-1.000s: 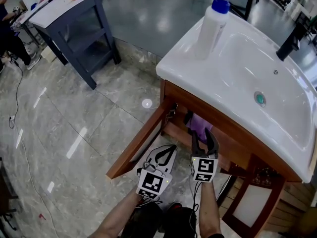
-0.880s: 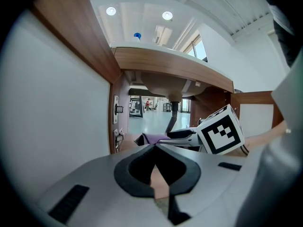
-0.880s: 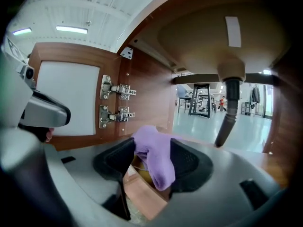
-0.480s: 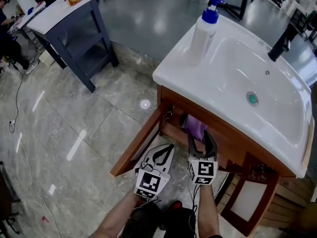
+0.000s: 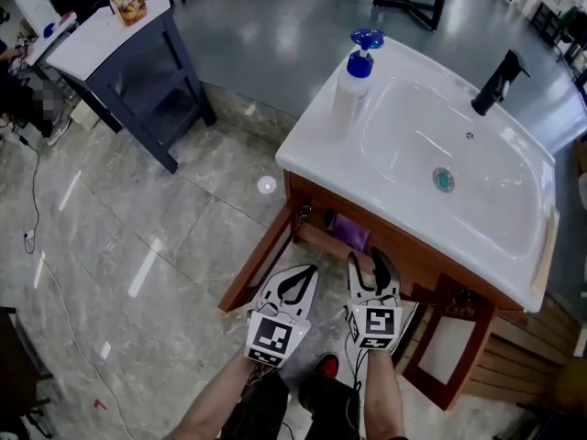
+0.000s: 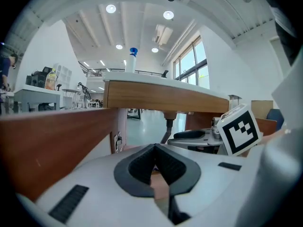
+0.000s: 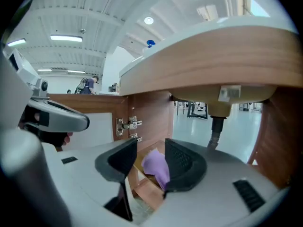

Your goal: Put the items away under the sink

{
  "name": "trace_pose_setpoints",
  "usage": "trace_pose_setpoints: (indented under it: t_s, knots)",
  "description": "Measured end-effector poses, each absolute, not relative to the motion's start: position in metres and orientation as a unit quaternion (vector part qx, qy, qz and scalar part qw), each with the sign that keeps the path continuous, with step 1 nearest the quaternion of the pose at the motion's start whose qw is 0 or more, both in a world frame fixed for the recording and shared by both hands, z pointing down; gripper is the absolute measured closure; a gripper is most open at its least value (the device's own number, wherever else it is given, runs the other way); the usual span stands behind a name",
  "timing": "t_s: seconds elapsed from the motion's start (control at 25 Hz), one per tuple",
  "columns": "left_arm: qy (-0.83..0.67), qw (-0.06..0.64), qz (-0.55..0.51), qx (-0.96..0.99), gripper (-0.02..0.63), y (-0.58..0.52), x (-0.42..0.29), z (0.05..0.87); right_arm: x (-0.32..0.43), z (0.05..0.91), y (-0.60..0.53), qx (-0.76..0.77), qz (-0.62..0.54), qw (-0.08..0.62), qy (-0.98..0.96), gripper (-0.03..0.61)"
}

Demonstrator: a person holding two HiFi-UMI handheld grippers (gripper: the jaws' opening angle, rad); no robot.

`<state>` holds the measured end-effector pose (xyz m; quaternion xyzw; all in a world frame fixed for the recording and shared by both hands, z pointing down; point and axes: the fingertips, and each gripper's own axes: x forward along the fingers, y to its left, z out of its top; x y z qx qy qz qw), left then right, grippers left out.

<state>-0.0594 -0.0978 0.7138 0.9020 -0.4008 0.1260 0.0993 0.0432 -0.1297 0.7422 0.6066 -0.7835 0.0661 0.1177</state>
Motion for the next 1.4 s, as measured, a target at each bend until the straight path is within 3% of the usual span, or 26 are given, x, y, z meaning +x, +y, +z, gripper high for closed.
trace_pose_setpoints:
  t_s: [0.6,1.4]
  knots:
    - [-0.385,0.097,0.13,0.909,0.607,-0.079,-0.058,0.586,0.066,0.606,-0.083,0.653,0.058,0.111,-0.747,0.493]
    - [-0.395,0.051,0.113,0.91,0.607,-0.071,-0.077,0.382,0.081,0.403,-0.032,0.668,0.033,0.11,-0.735,0.534]
